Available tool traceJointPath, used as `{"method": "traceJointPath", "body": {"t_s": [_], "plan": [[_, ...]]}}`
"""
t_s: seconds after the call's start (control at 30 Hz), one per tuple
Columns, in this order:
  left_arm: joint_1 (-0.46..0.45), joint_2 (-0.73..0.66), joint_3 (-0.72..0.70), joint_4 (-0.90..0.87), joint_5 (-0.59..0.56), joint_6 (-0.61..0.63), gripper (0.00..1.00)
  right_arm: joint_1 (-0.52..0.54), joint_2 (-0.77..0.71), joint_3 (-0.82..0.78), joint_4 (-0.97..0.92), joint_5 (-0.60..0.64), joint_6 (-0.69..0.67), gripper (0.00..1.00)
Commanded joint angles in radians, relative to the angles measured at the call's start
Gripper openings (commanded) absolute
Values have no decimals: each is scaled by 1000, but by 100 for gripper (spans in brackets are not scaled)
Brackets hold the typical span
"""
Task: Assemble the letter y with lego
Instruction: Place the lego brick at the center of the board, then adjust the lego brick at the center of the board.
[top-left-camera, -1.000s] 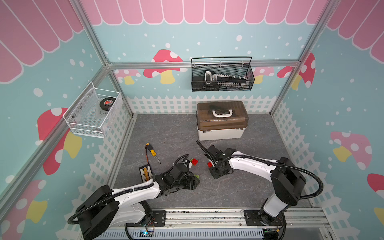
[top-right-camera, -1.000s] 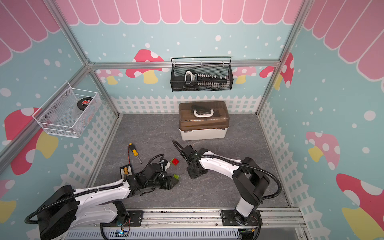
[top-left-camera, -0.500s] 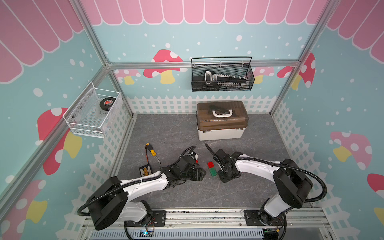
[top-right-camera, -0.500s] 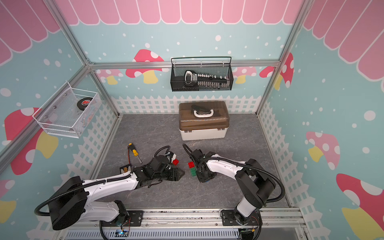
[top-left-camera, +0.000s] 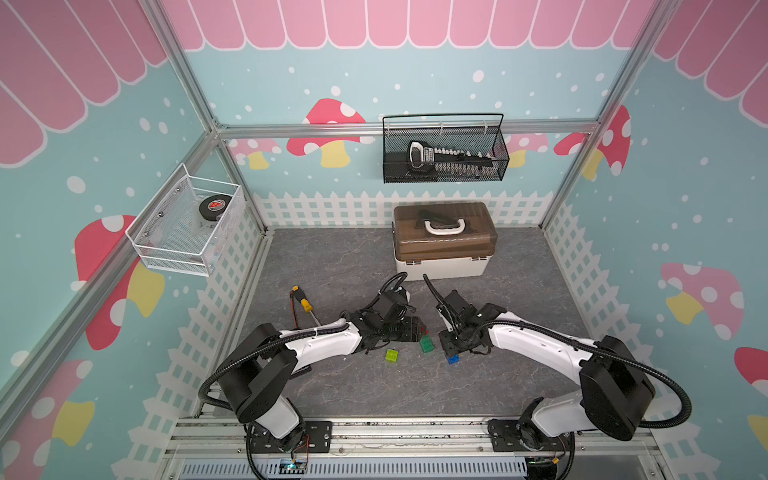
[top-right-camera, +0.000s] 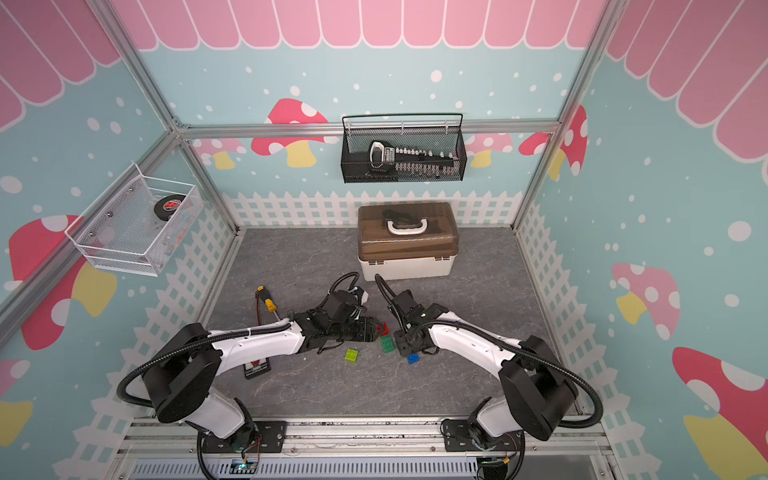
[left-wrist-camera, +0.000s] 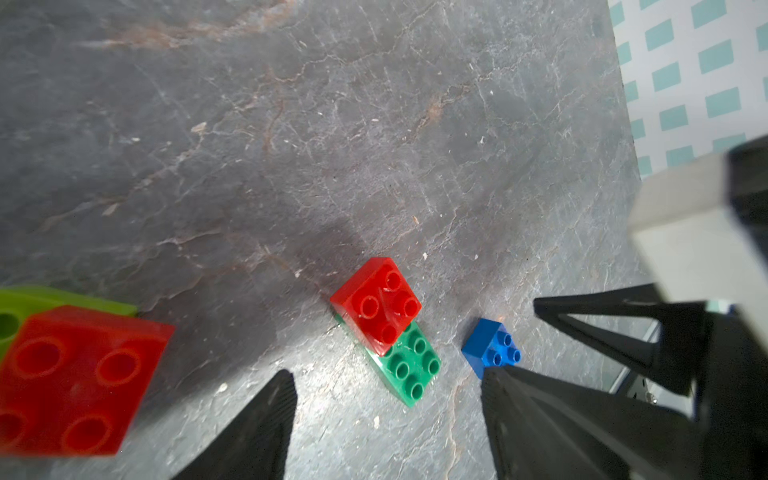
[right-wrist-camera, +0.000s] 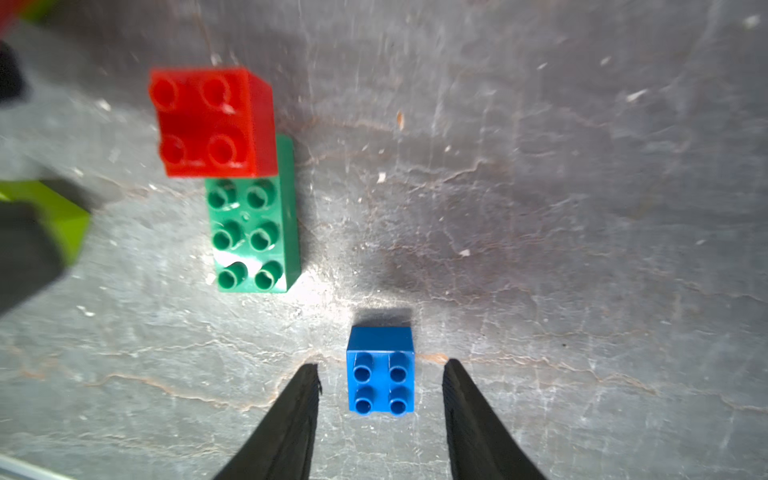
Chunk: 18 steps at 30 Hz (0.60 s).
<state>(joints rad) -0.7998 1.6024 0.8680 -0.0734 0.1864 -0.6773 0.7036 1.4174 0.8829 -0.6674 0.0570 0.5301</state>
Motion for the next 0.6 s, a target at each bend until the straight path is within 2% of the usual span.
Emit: {"method": "traceJointPath", "body": {"t_s": [0.0,0.17,0.23,0.33,0.57], "plan": [[-20,-1,-9,28,57,-18,68,-44,-46,-36,19,2,33,50],[-81,0,-54,35,90,-31,53,-110,-102,-77,37,-14,34,49],[-93,8,-69,27,97,-38,43,-122,-109,-90,35,-19,34,49],[-111,21,-76,32,103,-39,34,-128,-117,-110,39,-29,33,49],[-140,96,-14,21,109,-16,25,-129,-129,-154,44,-57,34,47]]}}
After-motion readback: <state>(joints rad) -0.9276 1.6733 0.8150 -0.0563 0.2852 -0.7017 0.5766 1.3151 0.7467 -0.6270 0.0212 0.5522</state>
